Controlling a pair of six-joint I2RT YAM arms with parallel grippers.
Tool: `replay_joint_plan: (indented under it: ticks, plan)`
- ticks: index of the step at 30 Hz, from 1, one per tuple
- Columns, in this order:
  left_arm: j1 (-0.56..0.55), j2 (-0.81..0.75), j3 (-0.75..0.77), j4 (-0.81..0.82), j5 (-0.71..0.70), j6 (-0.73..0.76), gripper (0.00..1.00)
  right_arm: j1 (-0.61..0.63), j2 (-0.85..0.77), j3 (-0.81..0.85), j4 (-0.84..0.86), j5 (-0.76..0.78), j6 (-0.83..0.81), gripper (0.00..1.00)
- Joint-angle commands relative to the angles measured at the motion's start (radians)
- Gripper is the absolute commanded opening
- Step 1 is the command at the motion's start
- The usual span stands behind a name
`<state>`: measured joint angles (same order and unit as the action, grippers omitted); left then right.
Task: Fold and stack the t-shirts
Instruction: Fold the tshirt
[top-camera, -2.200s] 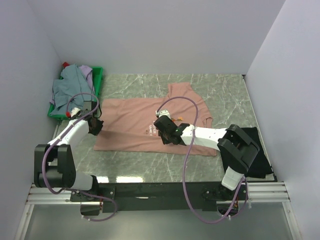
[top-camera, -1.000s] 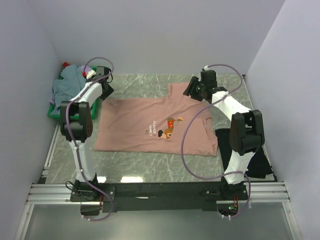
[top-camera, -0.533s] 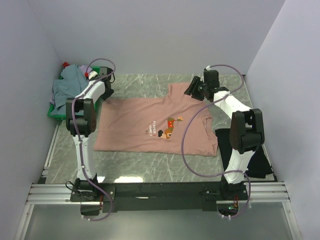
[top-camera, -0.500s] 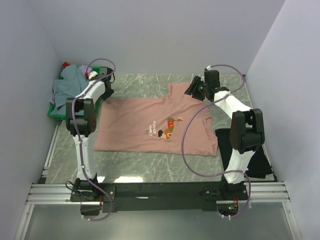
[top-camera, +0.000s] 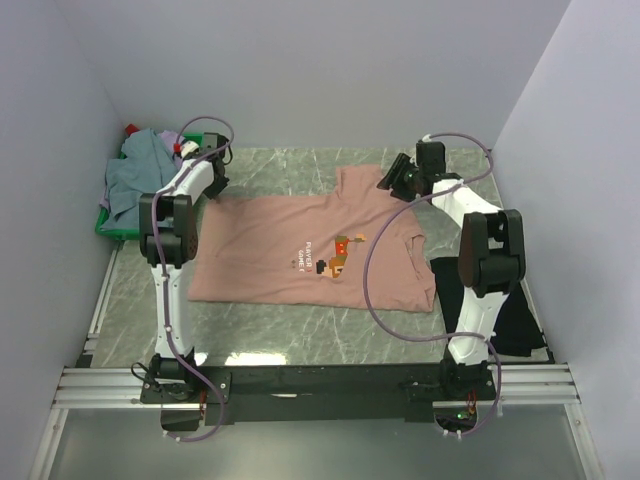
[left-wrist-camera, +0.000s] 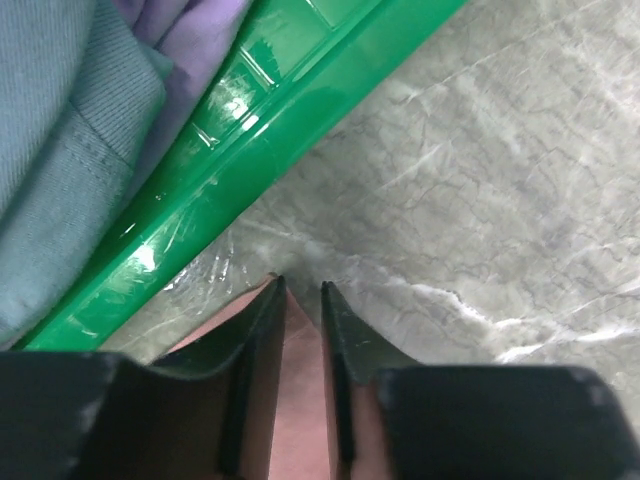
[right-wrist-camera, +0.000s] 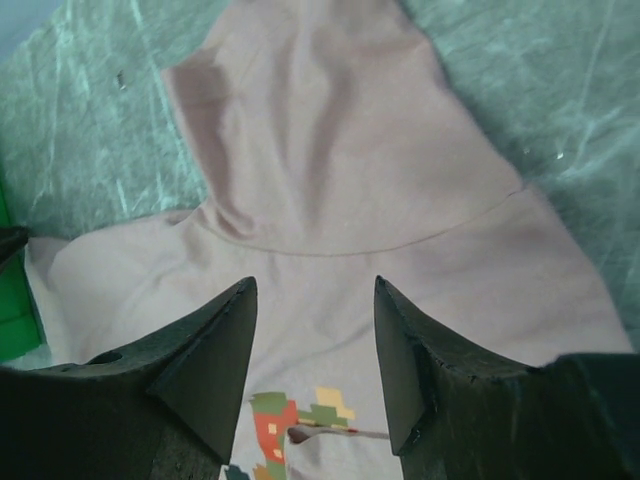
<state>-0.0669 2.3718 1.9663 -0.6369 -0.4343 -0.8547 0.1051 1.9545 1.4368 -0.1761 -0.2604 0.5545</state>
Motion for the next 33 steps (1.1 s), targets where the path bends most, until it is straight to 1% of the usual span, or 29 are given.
replay_joint_plan:
  ticks: [1, 2, 3, 6, 7, 9, 11, 13, 15, 17, 18, 19, 20, 21, 22, 23, 29, 33]
  plan:
    - [-0.001, -0.002, 0.011, -0.003, 0.017, 0.012, 0.22, -0.024, 0.032, 0.066, 0.006, 0.006, 0.022, 0.57]
    - [-0.001, -0.005, 0.009, 0.000, 0.019, 0.013, 0.20, -0.030, 0.041, 0.076, -0.009, 0.007, 0.025, 0.57]
    - [-0.001, -0.008, 0.006, 0.003, 0.023, 0.016, 0.14, -0.034, 0.061, 0.095, -0.017, 0.006, 0.028, 0.57]
    - [-0.001, -0.019, 0.009, 0.005, 0.035, 0.028, 0.08, -0.054, 0.099, 0.138, -0.043, 0.001, 0.038, 0.58]
    - [-0.001, -0.019, 0.009, 0.003, 0.032, 0.028, 0.08, -0.061, 0.109, 0.149, -0.051, 0.001, 0.041, 0.58]
    - [-0.001, -0.039, -0.006, 0.022, 0.039, 0.037, 0.10, -0.071, 0.122, 0.162, -0.057, 0.000, 0.042, 0.58]
    - [0.001, -0.063, -0.029, 0.032, 0.034, 0.037, 0.08, -0.076, 0.126, 0.163, -0.051, -0.003, 0.044, 0.58]
    - [-0.001, -0.075, -0.035, 0.045, 0.029, 0.042, 0.03, -0.079, 0.130, 0.166, -0.052, -0.004, 0.042, 0.58]
    - [-0.001, -0.079, -0.024, 0.034, 0.017, 0.040, 0.01, -0.084, 0.136, 0.171, -0.053, -0.007, 0.041, 0.58]
    - [-0.001, -0.085, -0.018, 0.023, 0.011, 0.034, 0.00, -0.085, 0.142, 0.177, -0.056, -0.010, 0.041, 0.58]
    - [-0.001, -0.091, -0.020, 0.025, 0.014, 0.036, 0.02, -0.087, 0.147, 0.183, -0.056, -0.010, 0.039, 0.59]
    - [-0.001, -0.101, -0.026, 0.029, 0.011, 0.037, 0.07, -0.090, 0.152, 0.189, -0.059, -0.011, 0.039, 0.59]
    - [-0.001, -0.106, -0.029, 0.031, 0.009, 0.040, 0.13, -0.090, 0.158, 0.206, -0.068, -0.017, 0.038, 0.59]
    - [-0.001, -0.111, -0.030, 0.031, 0.006, 0.040, 0.23, -0.091, 0.173, 0.220, -0.075, -0.016, 0.038, 0.59]
    - [-0.001, -0.120, -0.032, 0.031, 0.002, 0.042, 0.28, -0.093, 0.181, 0.232, -0.094, -0.016, 0.035, 0.60]
    - [-0.001, -0.123, -0.032, 0.029, -0.001, 0.043, 0.35, -0.093, 0.199, 0.256, -0.103, -0.008, 0.035, 0.60]
    - [-0.001, -0.143, -0.043, 0.016, -0.026, 0.048, 0.39, -0.100, 0.250, 0.307, -0.152, 0.027, 0.038, 0.61]
    - [-0.002, -0.129, -0.044, -0.012, -0.041, 0.042, 0.40, -0.100, 0.253, 0.300, -0.148, 0.032, 0.038, 0.61]
